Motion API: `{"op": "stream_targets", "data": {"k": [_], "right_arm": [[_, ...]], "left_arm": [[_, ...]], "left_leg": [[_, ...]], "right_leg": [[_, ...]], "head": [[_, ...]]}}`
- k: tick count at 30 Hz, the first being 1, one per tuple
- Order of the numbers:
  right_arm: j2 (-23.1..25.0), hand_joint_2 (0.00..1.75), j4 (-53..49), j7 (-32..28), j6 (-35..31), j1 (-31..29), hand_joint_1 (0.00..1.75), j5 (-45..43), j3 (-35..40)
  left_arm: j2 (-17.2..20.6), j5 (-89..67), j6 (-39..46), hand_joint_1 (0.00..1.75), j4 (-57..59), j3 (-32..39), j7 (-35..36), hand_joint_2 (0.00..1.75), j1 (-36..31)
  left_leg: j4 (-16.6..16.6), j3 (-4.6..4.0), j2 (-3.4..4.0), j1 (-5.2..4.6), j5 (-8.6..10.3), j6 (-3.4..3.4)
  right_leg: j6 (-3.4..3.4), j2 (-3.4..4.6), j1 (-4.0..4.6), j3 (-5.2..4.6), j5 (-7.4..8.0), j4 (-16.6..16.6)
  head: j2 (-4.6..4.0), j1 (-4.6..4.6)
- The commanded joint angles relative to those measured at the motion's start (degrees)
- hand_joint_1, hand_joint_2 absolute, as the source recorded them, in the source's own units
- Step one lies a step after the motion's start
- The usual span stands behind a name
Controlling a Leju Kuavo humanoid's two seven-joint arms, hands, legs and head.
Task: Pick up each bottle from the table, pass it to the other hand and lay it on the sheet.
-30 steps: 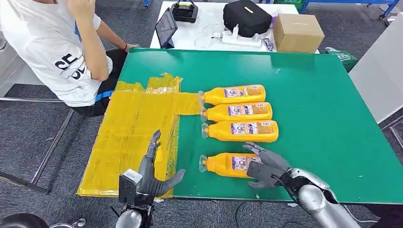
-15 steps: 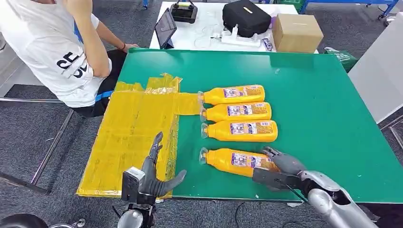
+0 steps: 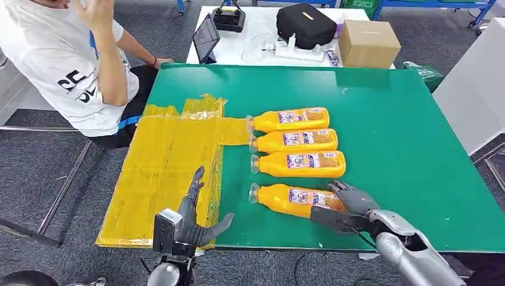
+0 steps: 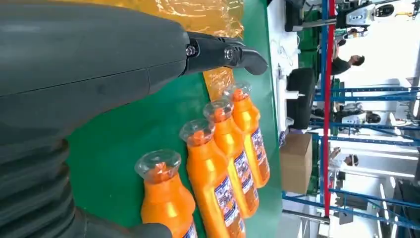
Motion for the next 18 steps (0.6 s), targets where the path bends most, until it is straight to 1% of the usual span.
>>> {"op": "stream_targets", "data": {"k": [1,2,4,5,6,7,9,10,12,15,16,17,18], "right_arm": [[11.1,1.75,7.7,-2.4,-5.8,4.1,1.71,2.0,-2.0],[11.5,1.75,6.7,-2.6,-6.1,4.9,1.75,1.9,-2.9],[11.6,1.75,6.1,-2.7,-6.2,5.3,1.75,1.8,-3.1],[11.6,1.75,6.1,-2.7,-6.2,5.3,1.75,1.8,-3.1],[11.6,1.75,6.1,-2.7,-6.2,5.3,1.71,1.8,-3.1],[11.6,1.75,4.8,-3.2,-6.8,6.2,1.75,1.6,-4.0],[12.1,1.75,3.5,-4.3,-7.1,7.3,1.75,1.3,-5.4],[12.4,1.75,2.8,-4.5,-7.3,7.8,1.75,1.5,-6.0],[13.4,1.75,1.3,-5.2,-7.9,9.0,1.75,1.8,-7.8],[15.0,1.75,-0.9,-7.3,-9.0,10.3,1.75,1.8,-10.2],[15.6,1.75,-1.8,-8.1,-9.7,10.6,1.75,1.8,-11.0],[16.5,1.75,-2.9,-9.4,-10.6,11.1,1.75,1.2,-12.2],[17.2,1.75,-4.1,-11.0,-11.5,11.5,1.75,0.3,-13.1]], "left_arm": [[-0.1,0.4,-0.2,0.00,2.3,-0.8,0.7,1.75,-0.7],[-0.1,0.5,-0.2,0.00,2.2,-0.8,0.7,1.75,-0.5],[-0.1,0.5,-0.2,0.00,2.2,-0.8,0.7,1.75,-0.4],[-0.1,0.5,-0.2,0.00,2.2,-0.8,0.7,1.75,-0.4],[-0.1,0.5,-0.2,0.00,2.2,-0.8,0.7,1.75,-0.4],[0.0,0.5,-0.2,0.00,2.1,-0.9,0.7,1.75,-0.4],[0.1,0.5,-0.2,0.00,2.0,-0.9,0.7,1.75,-0.3],[0.2,0.5,-0.2,0.00,1.9,-0.9,0.7,1.75,-0.2],[0.3,0.5,-0.3,0.00,1.8,-0.9,0.7,1.75,0.0],[0.3,0.5,-0.5,0.00,1.7,-0.8,0.7,1.75,0.1],[0.3,0.6,-0.5,0.00,1.6,-0.7,0.6,1.75,0.2],[0.3,0.6,-0.4,0.00,1.4,-0.6,0.5,1.75,0.4],[0.3,0.7,-0.3,0.00,1.1,-0.5,0.4,1.75,0.5]], "left_leg": [[-0.1,0.24,0.06,0.15,-0.04,-0.16],[-0.2,0.23,0.06,0.16,-0.01,-0.19],[-0.2,0.24,0.00,0.17,-0.02,-0.27],[-0.1,0.50,0.20,0.16,-0.09,-0.21],[-0.1,0.45,0.14,0.16,-0.10,-0.23],[-0.1,0.56,0.17,0.18,-0.17,-0.24],[-0.1,0.56,0.27,0.17,-0.21,-0.24],[-0.1,0.47,0.11,0.18,-0.15,-0.26],[-0.1,0.53,0.11,0.16,-0.17,-0.24],[-0.1,0.43,0.04,0.17,-0.15,-0.26],[-0.1,0.46,0.15,0.15,-0.19,-0.25],[-0.1,0.49,0.22,0.16,-0.21,-0.24],[-0.1,0.43,0.15,0.14,-0.20,-0.25]], "right_leg": [[-0.13,0.06,0.15,0.24,0.07,-0.2],[-0.18,0.03,0.17,0.24,0.10,-0.3],[-0.26,-0.03,0.20,0.23,0.09,-0.2],[-0.13,0.26,0.18,0.38,0.06,-0.2],[-0.17,0.20,0.18,0.36,0.06,-0.2],[-0.17,0.26,0.19,0.36,-0.01,-0.1],[-0.18,0.38,0.21,0.39,0.02,-0.1],[-0.28,0.18,0.23,0.36,0.06,-0.1],[-0.29,0.19,0.22,0.37,0.04,-0.1],[-0.33,0.10,0.24,0.32,0.04,-0.1],[-0.30,0.24,0.21,0.33,0.03,-0.1],[-0.29,0.33,0.22,0.35,0.03,-0.1],[-0.30,0.23,0.20,0.32,0.02,-0.1]], "head": [[0.00,-0.02],[0.00,0.02],[0.00,0.00],[0.00,-0.04],[0.00,0.02],[0.00,0.02],[0.00,-0.02],[0.00,0.00],[0.00,0.00],[0.00,-0.02],[0.00,0.00],[0.00,-0.02],[0.00,0.00]]}}
